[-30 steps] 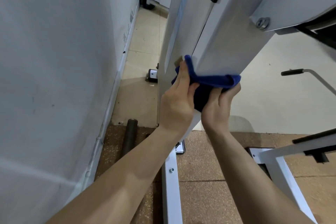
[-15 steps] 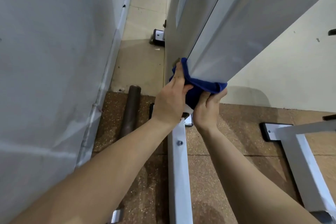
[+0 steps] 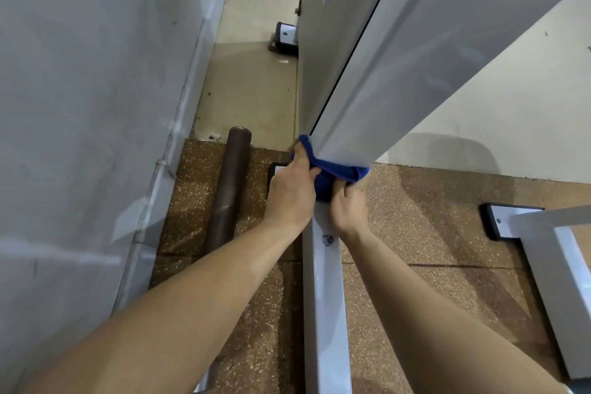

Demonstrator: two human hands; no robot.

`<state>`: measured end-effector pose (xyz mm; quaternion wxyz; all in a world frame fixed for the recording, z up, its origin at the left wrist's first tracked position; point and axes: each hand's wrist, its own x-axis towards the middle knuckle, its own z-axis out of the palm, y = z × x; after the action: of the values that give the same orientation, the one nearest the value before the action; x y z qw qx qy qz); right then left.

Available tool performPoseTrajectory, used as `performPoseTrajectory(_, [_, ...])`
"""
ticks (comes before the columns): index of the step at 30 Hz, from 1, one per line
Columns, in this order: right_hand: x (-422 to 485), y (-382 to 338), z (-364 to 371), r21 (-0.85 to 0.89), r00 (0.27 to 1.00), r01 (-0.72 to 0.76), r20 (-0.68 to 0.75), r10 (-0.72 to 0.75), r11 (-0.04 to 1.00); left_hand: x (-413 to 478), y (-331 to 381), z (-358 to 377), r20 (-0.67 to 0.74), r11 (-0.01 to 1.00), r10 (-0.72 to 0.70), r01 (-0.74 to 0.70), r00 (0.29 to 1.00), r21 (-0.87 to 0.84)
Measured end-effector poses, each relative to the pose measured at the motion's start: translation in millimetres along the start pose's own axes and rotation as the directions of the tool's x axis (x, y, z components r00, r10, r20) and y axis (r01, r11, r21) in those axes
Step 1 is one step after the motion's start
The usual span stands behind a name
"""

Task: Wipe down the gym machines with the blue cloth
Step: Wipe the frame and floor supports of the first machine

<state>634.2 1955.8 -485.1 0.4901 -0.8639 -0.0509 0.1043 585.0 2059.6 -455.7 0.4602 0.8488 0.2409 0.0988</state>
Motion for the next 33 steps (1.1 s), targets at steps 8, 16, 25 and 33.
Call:
performPoseTrajectory(8, [-0.1, -76.6, -35.0, 0.163, 0.917, 0.295, -0.325, -0.231, 0.941, 4.4, 53.7, -14.1, -0.322, 0.967, 0.185, -0.230, 0.928, -0.107])
performPoseTrajectory(16, [-0.4, -15.8, -18.0, -0.100, 0.998, 0.033, -0.047, -0.038, 0.994, -5.3, 8.0, 9.3, -0.150, 0.997, -0.032, 0.020, 0.988, -0.080])
performPoseTrajectory(25, [-55.1, -38.6, -20.8, 0.007, 0.944, -0.107, -0.314, 0.104, 0.994, -46.7, -24.0, -8.2, -0.138, 0.920, -0.233, 0.172, 0.963, -0.352])
performPoseTrajectory(33, [-56.6, -58.8, 11.0, 0.106, 0.956, -0.181, 0.254, 0.149, 0.978, -38.5, -37.2, -25.7, 0.252, 0.554, -0.347, 0.415, 0.903, -0.722])
